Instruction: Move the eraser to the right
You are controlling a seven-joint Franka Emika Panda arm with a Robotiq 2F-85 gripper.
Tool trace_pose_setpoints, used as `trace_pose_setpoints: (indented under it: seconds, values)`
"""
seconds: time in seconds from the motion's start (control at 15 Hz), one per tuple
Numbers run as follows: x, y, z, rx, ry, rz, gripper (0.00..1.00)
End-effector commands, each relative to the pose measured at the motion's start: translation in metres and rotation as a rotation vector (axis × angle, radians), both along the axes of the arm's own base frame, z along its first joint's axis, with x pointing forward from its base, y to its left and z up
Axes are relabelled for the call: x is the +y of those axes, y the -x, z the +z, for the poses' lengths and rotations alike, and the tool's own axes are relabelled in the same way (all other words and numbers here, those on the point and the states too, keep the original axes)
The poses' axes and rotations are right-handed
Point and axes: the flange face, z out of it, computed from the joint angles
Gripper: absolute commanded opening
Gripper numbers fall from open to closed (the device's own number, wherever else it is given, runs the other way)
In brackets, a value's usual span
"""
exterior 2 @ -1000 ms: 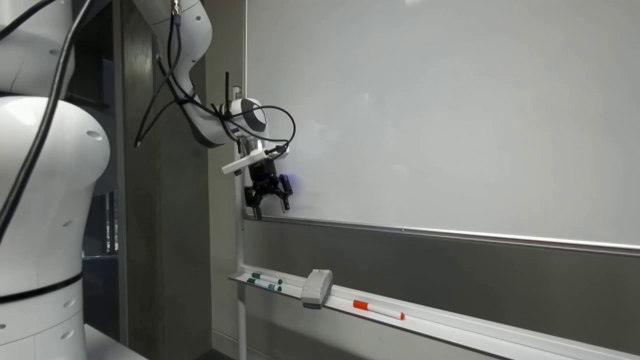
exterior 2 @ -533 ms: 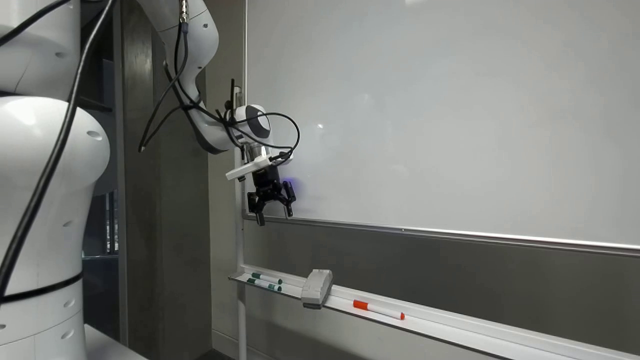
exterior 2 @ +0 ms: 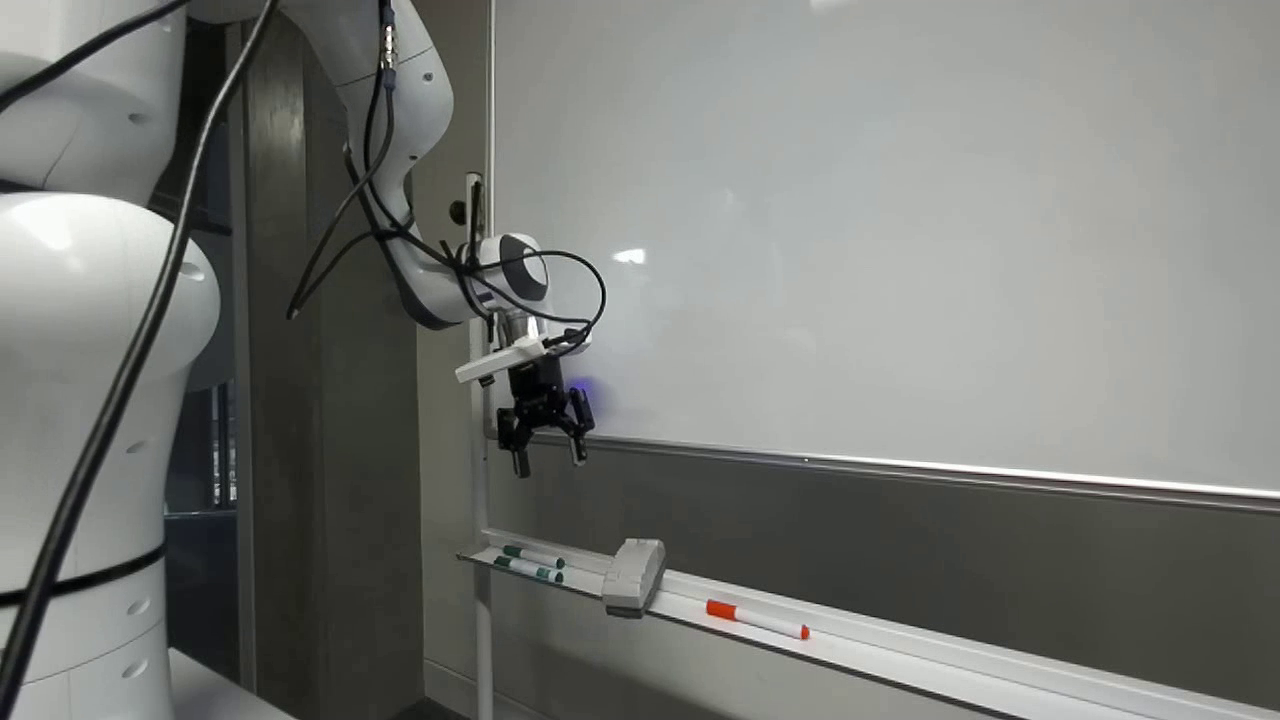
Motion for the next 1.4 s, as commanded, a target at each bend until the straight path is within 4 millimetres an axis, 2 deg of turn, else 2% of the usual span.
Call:
trace_pose_setpoints:
  seconds: [0.0, 0.27, 0.6, 0.67, 0.73, 1.13, 1.33]
  values:
    - [-0.015, -0.007, -0.032, -0.010, -0.040, 0.027, 1.00]
    - [-0.028, -0.018, -0.057, -0.088, -0.086, 0.087, 1.00]
    - [-0.056, -0.022, -0.088, -0.101, -0.069, 0.073, 1.00]
    - [-0.060, -0.021, -0.089, -0.095, -0.079, 0.058, 1.00]
    - [-0.051, -0.021, -0.086, -0.085, -0.073, 0.044, 1.00]
    - [-0.056, -0.023, -0.092, -0.079, -0.047, 0.042, 1.00]
    - [-0.069, -0.036, -0.114, -0.037, -0.022, 0.009, 1.00]
